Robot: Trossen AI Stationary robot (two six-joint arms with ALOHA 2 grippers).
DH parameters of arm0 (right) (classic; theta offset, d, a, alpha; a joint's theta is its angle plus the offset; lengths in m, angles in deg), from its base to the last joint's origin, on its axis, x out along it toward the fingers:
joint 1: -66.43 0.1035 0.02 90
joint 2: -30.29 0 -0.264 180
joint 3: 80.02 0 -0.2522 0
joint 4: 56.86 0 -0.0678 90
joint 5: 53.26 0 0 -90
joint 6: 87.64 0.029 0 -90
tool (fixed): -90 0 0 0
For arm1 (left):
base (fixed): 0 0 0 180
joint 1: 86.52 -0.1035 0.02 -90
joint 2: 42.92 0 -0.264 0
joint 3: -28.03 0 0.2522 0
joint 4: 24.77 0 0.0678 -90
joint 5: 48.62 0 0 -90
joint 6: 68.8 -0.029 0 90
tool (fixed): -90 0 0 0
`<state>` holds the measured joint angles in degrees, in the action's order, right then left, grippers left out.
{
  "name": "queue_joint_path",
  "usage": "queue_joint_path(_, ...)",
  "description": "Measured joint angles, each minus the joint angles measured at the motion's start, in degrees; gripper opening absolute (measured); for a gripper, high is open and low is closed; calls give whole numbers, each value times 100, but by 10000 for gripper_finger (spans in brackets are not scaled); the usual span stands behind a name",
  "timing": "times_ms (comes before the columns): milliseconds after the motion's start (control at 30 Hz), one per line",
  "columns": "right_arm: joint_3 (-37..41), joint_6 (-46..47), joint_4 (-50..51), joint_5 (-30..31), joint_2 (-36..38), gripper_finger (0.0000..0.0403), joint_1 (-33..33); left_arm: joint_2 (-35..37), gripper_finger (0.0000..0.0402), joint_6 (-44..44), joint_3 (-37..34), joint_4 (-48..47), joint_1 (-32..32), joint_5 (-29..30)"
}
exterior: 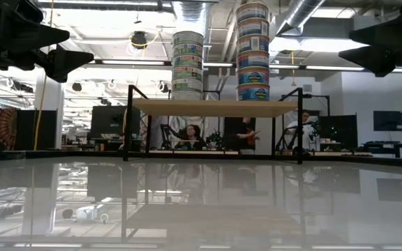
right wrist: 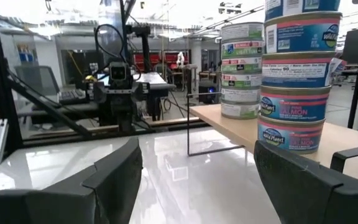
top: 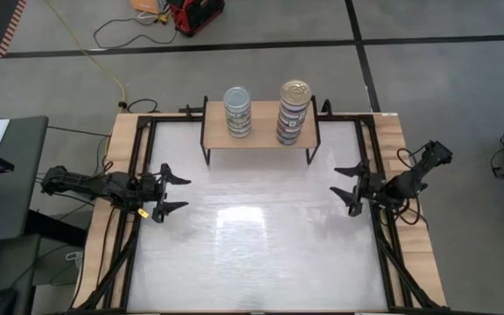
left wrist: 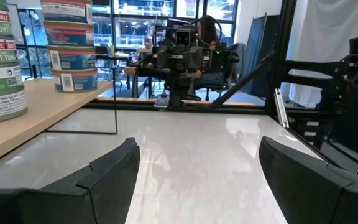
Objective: Stack canned seafood by type on shelf
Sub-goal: Return to Home Position
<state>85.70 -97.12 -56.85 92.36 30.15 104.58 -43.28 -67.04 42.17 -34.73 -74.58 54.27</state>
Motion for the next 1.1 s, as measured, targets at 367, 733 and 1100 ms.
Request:
queue_joint_path(367, 0, -1, 174, 0, 0, 331, 0, 0, 316, -1, 0, -1, 0, -2)
queue_joint_path(733, 2, -1, 174, 0, 0, 331, 0, 0, 316, -2, 0, -1, 0, -2)
queue_joint_path(1100, 4, -1, 174, 0, 0, 331, 0, 0, 316, -2, 0, -1, 0, -4)
